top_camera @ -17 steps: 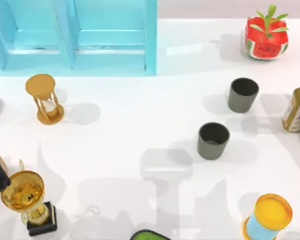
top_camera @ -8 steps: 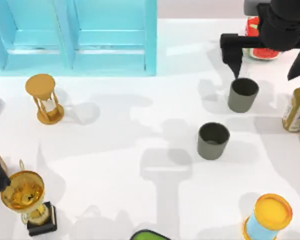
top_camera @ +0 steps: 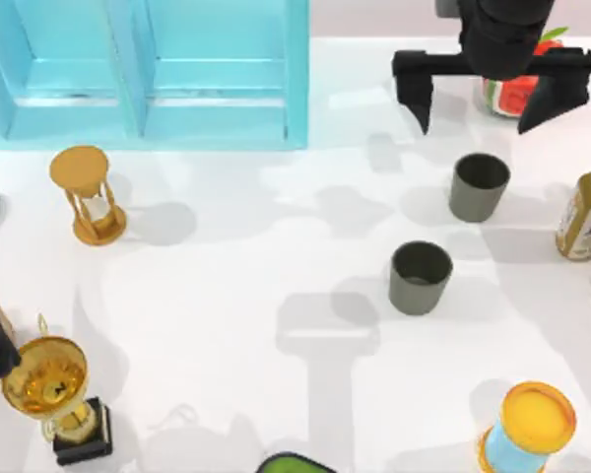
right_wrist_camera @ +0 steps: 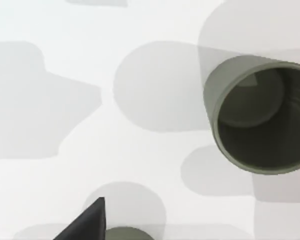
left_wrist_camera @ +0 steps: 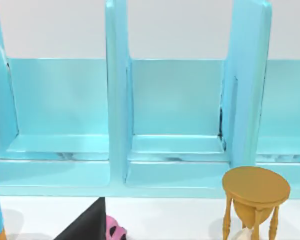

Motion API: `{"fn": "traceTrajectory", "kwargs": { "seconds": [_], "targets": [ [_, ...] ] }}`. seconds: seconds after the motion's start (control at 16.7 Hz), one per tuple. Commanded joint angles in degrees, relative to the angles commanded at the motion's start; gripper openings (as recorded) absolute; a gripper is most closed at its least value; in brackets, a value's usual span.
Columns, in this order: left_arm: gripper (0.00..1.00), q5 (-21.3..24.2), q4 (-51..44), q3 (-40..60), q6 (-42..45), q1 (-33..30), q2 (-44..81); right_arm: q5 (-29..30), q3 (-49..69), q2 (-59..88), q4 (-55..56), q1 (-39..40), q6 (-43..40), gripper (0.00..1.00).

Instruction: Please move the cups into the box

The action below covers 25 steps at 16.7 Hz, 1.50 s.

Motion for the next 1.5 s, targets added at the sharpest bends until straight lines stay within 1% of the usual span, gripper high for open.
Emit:
{"fn": "traceTrajectory", "kwargs": {
  "seconds": [0.42, 0.54, 0.9, 1.02, 1.26, 1.5],
  "targets": [
    [1.00, 0.00, 0.00, 0.00, 0.00, 0.00, 0.00, -0.01, -0.87, 0.03, 1.00, -0.10, -0.05, 1.00],
    [1.00, 0.00, 0.00, 0.00, 0.00, 0.00, 0.00, -0.02, -4.09, 0.20, 4.30, -0.13, -0.13, 1.00],
    [1.00, 0.00, 0.00, 0.00, 0.00, 0.00, 0.00, -0.02, -17.46, 1.42, 19.24, -0.29, -0.27, 1.00],
    [1.00, 0.00, 0.00, 0.00, 0.00, 0.00, 0.00, -0.01, -19.47, 1.71, 21.28, -0.30, -0.28, 1.00],
    [1.00, 0.00, 0.00, 0.00, 0.00, 0.00, 0.00, -0.01, -19.59, 1.73, 21.41, -0.30, -0.28, 1.00],
    [1.00, 0.00, 0.00, 0.00, 0.00, 0.00, 0.00, -0.01, -19.59, 1.73, 21.41, -0.30, -0.28, 0.70]
  ]
}}
